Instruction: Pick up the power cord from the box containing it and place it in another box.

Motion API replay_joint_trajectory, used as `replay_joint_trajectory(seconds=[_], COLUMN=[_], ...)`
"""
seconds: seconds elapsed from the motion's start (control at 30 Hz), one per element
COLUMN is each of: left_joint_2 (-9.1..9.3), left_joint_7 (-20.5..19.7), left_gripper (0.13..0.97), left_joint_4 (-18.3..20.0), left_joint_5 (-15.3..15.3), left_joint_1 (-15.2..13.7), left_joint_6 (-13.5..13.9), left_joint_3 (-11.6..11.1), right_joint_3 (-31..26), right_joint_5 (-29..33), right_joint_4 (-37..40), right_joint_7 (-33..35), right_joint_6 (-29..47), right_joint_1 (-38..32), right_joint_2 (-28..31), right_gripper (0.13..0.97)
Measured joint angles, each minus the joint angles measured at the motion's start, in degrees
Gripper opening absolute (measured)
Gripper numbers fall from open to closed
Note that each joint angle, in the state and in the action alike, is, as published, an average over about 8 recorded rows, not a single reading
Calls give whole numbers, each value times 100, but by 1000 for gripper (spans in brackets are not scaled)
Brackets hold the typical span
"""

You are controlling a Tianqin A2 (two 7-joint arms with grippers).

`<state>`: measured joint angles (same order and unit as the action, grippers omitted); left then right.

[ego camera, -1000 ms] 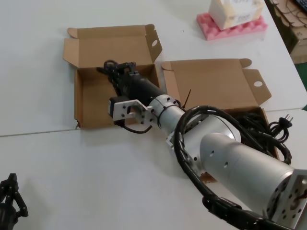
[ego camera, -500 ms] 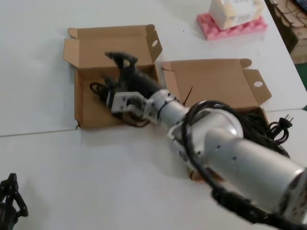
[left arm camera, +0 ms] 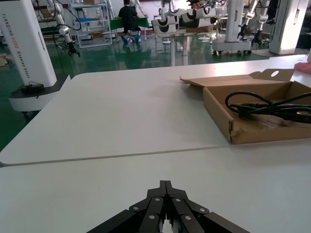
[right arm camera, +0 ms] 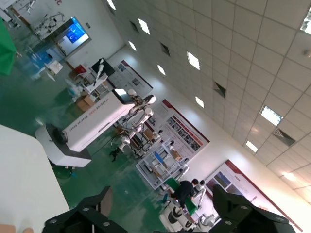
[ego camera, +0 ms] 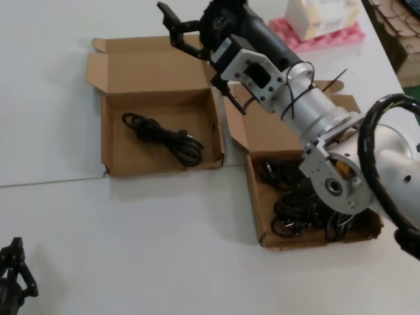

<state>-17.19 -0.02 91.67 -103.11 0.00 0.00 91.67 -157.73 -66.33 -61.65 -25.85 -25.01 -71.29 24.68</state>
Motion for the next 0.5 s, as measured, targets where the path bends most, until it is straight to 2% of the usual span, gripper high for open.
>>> replay_joint_trajectory(seconds=[0.03, 0.23, 0.47, 0.5], left_joint_2=[0, 0, 0, 0], left_joint_7=[0, 0, 0, 0], left_gripper=[163, 163, 163, 163], left_joint_4=[0, 0, 0, 0], left_joint_5=[0, 0, 0, 0], left_joint_1=[0, 0, 0, 0], left_joint_6=[0, 0, 0, 0], left_joint_3=[0, 0, 0, 0], right_joint_3=[6, 197, 700, 785], right_joint_5=[-15, -133, -411, -458], right_joint_4=[-52, -187, -407, -444], right_joint_7=[0, 0, 0, 0], right_joint_6=[-24, 23, 218, 251], right_joint_1=[11, 223, 767, 859], right_joint_2=[36, 51, -14, -25], right_gripper=[652, 652, 652, 689])
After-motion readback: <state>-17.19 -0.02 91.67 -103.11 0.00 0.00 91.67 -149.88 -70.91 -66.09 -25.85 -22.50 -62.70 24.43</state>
